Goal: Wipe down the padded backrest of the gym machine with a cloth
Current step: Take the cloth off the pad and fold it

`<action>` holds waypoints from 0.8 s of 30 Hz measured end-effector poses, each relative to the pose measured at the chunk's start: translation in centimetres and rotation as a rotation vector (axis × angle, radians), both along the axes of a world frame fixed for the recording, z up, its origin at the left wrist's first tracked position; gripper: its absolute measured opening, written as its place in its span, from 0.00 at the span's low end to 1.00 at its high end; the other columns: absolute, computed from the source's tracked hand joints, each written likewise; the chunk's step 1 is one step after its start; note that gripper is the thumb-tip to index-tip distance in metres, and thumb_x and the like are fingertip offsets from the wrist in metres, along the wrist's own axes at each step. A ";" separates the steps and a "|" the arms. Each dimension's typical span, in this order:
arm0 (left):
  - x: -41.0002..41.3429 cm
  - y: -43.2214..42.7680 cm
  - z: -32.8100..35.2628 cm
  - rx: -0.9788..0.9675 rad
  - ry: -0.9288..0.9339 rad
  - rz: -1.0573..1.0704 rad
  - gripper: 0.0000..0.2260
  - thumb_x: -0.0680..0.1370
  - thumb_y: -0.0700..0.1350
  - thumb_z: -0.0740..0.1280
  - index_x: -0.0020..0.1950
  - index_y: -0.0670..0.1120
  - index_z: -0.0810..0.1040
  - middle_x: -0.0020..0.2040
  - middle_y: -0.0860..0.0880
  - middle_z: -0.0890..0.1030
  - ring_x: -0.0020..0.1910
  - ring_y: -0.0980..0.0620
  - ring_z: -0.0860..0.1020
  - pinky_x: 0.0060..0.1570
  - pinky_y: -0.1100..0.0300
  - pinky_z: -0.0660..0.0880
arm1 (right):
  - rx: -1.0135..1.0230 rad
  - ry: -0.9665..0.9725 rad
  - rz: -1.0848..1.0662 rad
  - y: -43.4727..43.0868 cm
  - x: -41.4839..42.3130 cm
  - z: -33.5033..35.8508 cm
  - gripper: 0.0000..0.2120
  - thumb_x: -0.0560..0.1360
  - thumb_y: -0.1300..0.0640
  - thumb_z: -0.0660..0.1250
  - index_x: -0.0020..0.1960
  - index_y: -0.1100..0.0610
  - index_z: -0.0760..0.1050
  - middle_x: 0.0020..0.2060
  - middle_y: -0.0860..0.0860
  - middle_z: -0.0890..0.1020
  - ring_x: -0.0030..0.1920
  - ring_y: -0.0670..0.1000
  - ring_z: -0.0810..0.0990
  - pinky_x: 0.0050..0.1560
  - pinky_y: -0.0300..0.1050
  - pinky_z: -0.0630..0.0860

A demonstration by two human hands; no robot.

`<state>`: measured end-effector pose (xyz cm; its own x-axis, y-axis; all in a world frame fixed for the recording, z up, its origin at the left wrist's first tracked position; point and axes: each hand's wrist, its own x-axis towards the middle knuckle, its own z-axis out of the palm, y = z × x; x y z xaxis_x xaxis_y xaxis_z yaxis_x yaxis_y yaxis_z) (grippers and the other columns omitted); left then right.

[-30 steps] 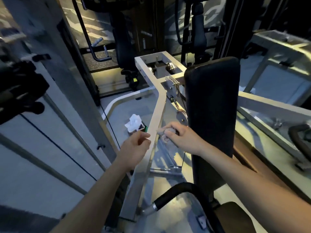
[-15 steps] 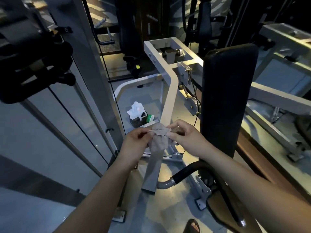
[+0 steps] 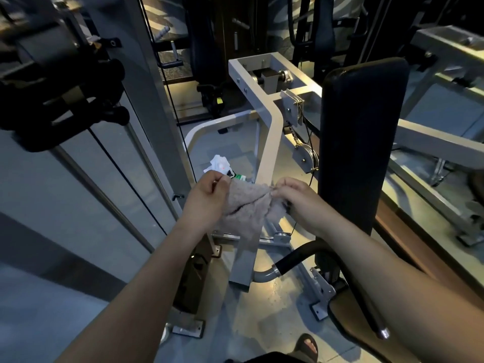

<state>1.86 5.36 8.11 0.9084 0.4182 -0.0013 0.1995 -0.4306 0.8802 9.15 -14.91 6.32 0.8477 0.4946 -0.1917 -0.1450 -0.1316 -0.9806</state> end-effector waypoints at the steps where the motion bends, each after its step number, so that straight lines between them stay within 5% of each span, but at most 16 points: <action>1: 0.0 0.3 0.2 0.037 0.026 -0.026 0.10 0.85 0.52 0.59 0.52 0.49 0.77 0.43 0.51 0.78 0.40 0.57 0.74 0.39 0.59 0.69 | 0.081 0.083 -0.011 0.2 0.1 0.1 0.10 0.81 0.62 0.64 0.41 0.55 0.71 0.34 0.50 0.76 0.39 0.49 0.76 0.43 0.45 0.72; 7: 0.1 2.1 0.6 0.127 0.099 -0.150 0.11 0.86 0.53 0.56 0.53 0.47 0.74 0.45 0.46 0.79 0.42 0.52 0.75 0.41 0.57 0.69 | 0.120 0.221 0.023 1.0 0.8 -0.7 0.05 0.82 0.58 0.64 0.48 0.55 0.70 0.44 0.52 0.79 0.46 0.52 0.80 0.47 0.50 0.80; 11: 0.1 2.9 0.3 0.045 0.087 -0.194 0.13 0.86 0.54 0.55 0.54 0.47 0.73 0.43 0.48 0.77 0.42 0.51 0.74 0.42 0.55 0.69 | 0.026 0.184 0.057 1.6 1.5 -1.0 0.05 0.80 0.65 0.66 0.53 0.57 0.76 0.47 0.54 0.80 0.47 0.53 0.80 0.47 0.50 0.82; 14: 0.2 3.5 0.2 0.030 0.110 -0.284 0.12 0.85 0.57 0.59 0.57 0.50 0.71 0.41 0.47 0.79 0.39 0.49 0.75 0.41 0.54 0.72 | -0.047 0.108 -0.005 1.8 1.9 -0.9 0.11 0.77 0.70 0.66 0.53 0.57 0.81 0.50 0.54 0.83 0.53 0.56 0.82 0.58 0.51 0.82; 18: 0.3 5.0 -0.1 -0.126 0.312 -0.446 0.24 0.78 0.49 0.74 0.68 0.58 0.65 0.54 0.47 0.84 0.51 0.46 0.83 0.53 0.50 0.80 | -0.013 -0.026 -0.116 1.3 2.8 -0.3 0.16 0.81 0.67 0.63 0.61 0.48 0.76 0.55 0.56 0.84 0.51 0.54 0.83 0.53 0.49 0.84; 21: 0.5 5.5 -0.8 -0.149 0.370 -0.407 0.26 0.78 0.46 0.73 0.67 0.68 0.67 0.60 0.44 0.82 0.57 0.42 0.82 0.61 0.43 0.80 | -0.050 -0.149 -0.139 0.6 3.2 -0.2 0.16 0.84 0.66 0.57 0.62 0.46 0.69 0.53 0.54 0.80 0.51 0.53 0.84 0.47 0.51 0.86; 24: 0.7 4.7 -1.9 -0.198 0.303 -0.269 0.18 0.82 0.44 0.68 0.64 0.66 0.73 0.59 0.43 0.81 0.58 0.43 0.81 0.61 0.40 0.79 | -0.245 -0.352 -0.085 0.0 3.2 -1.3 0.15 0.84 0.63 0.54 0.56 0.43 0.69 0.49 0.57 0.79 0.45 0.59 0.84 0.43 0.60 0.85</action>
